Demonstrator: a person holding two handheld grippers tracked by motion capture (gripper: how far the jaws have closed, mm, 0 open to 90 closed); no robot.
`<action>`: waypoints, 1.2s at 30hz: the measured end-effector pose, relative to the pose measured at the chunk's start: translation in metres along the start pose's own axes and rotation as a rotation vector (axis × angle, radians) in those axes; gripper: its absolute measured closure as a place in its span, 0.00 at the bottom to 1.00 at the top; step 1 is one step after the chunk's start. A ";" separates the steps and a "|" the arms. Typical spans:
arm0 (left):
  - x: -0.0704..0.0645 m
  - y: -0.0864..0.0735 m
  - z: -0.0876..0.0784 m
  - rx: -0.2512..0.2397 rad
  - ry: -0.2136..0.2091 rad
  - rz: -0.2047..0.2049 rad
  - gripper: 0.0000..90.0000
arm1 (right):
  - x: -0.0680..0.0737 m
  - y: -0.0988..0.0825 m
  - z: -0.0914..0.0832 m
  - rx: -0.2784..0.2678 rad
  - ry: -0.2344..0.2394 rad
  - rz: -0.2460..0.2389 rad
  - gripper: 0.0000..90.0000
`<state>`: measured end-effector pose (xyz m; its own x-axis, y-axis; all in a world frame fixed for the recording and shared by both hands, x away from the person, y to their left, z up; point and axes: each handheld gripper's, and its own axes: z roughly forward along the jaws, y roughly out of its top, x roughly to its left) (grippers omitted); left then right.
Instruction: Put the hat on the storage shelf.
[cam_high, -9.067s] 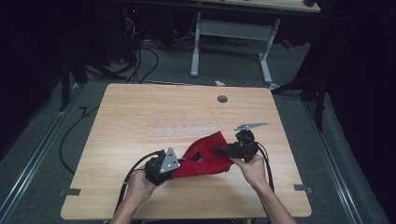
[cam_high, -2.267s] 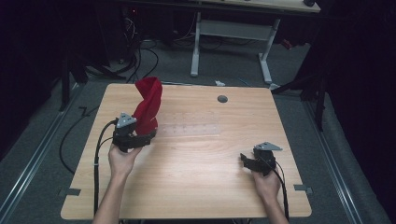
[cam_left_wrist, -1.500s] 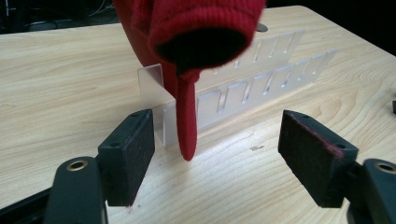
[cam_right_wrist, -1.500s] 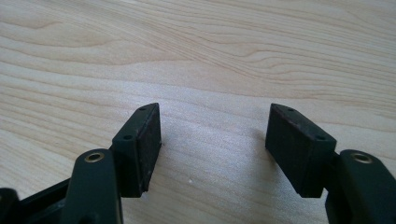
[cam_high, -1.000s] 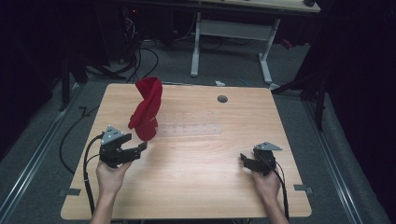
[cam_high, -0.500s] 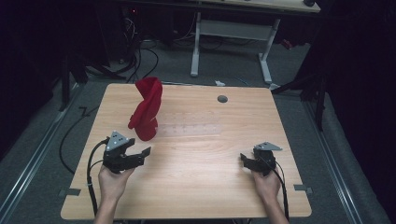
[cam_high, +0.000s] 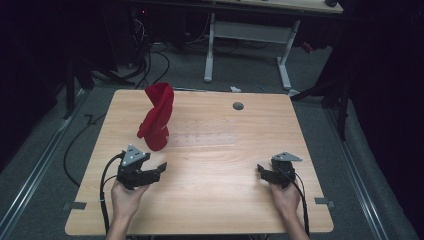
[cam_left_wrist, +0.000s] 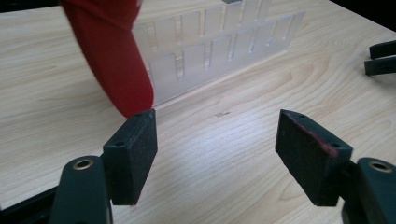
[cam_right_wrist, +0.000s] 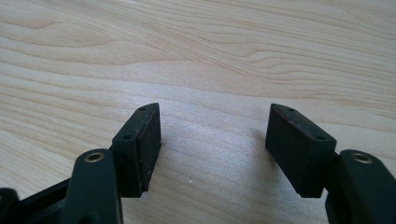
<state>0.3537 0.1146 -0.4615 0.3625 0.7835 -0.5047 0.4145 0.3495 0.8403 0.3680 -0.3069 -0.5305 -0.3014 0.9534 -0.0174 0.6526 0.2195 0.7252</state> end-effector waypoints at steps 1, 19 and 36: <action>0.000 0.000 0.000 0.000 0.000 0.000 0.33 | 0.000 0.000 0.000 0.000 0.000 0.000 0.40; -0.006 -0.028 0.020 0.059 -0.034 -0.013 0.38 | 0.000 0.000 0.000 0.001 0.000 0.001 0.40; -0.008 -0.053 0.043 0.113 -0.052 -0.009 0.37 | 0.000 0.000 0.000 0.001 0.001 0.000 0.40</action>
<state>0.3644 0.0678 -0.5102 0.4003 0.7516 -0.5243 0.5084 0.2939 0.8094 0.3679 -0.3067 -0.5305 -0.3021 0.9531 -0.0172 0.6529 0.2200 0.7248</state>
